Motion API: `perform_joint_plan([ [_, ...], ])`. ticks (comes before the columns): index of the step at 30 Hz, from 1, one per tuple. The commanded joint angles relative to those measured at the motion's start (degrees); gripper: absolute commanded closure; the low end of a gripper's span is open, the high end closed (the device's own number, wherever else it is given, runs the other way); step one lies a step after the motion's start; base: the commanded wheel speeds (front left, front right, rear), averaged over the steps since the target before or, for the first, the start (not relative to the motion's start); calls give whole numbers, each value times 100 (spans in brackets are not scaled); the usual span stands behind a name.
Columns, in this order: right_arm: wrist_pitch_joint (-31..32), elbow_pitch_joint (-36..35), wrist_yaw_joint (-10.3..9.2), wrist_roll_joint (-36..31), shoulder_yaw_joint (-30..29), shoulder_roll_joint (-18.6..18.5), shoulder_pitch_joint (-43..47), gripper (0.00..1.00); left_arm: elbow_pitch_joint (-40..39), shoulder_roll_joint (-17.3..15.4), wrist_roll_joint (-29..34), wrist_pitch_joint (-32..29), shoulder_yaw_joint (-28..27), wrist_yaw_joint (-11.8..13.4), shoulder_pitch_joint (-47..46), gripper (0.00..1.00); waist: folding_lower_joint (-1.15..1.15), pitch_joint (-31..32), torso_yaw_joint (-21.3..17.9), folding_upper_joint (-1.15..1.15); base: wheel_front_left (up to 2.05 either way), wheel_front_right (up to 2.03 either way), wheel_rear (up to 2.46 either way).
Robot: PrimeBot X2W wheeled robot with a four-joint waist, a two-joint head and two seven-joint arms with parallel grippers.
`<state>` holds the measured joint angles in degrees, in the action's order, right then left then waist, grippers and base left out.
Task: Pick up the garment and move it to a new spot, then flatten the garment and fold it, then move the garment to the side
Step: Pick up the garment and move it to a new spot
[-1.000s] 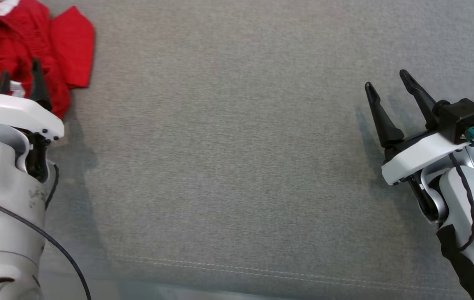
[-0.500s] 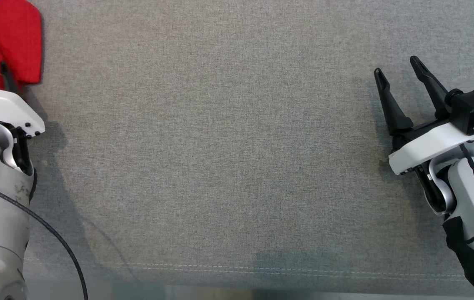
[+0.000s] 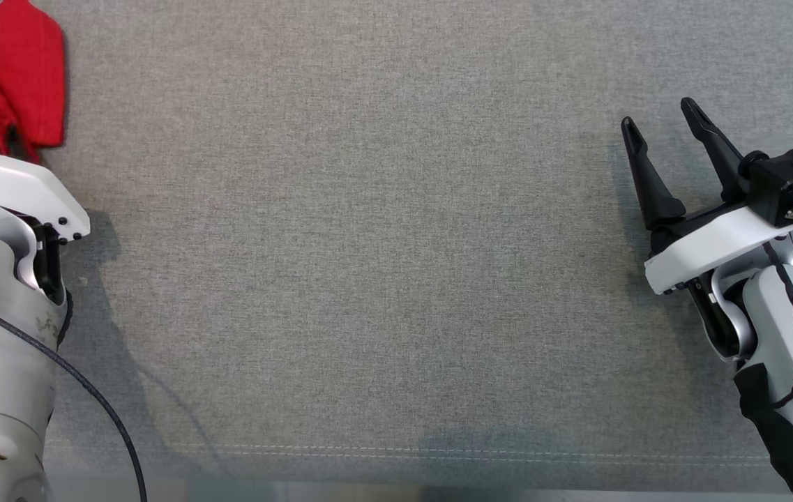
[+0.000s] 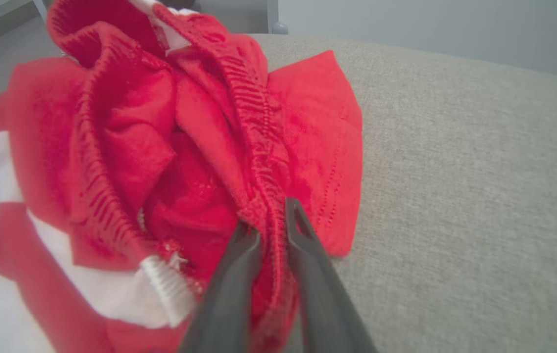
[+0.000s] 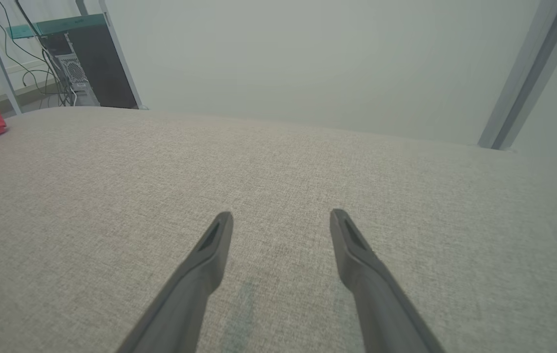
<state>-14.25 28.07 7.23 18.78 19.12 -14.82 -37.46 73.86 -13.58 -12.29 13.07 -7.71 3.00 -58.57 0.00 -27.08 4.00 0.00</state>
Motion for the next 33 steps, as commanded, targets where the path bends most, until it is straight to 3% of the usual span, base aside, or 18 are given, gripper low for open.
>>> perform_joint_plan([
  [1, -74, -133, 25, 65, 70, 34, 0, 0, -68, -320, 16, 0, -23, -55, 71, 100, 0, 27, -26, 0, 0, 0, 0],
  [6, -74, -133, 25, 100, -17, 68, 72, 0, -293, -394, 122, 125, 151, -223, -105, 100, 0, 186, -56, 0, 0, 0, 0],
  [12, -74, -74, 25, 140, -106, 177, 234, 0, -1286, -334, 279, 189, 364, -414, -318, 100, 0, 513, -88, 0, 0, 0, 0],
  [22, -74, -17, 25, 182, -193, 376, 491, 0, -2825, 200, 399, 192, 903, -846, -425, 100, 0, 1022, -270, 0, 0, 0, 0],
  [26, -74, -7, 25, 193, -251, 444, 610, 0, -3356, 717, 25, 117, 1219, -1002, -345, 100, 0, 1216, -450, 0, 0, 0, 0],
  [33, -74, -26, 25, 194, -249, 546, 676, 0, -3592, 985, -525, -6, 1519, -1034, 483, 100, 0, 1281, -859, 0, 0, 0, 0],
])
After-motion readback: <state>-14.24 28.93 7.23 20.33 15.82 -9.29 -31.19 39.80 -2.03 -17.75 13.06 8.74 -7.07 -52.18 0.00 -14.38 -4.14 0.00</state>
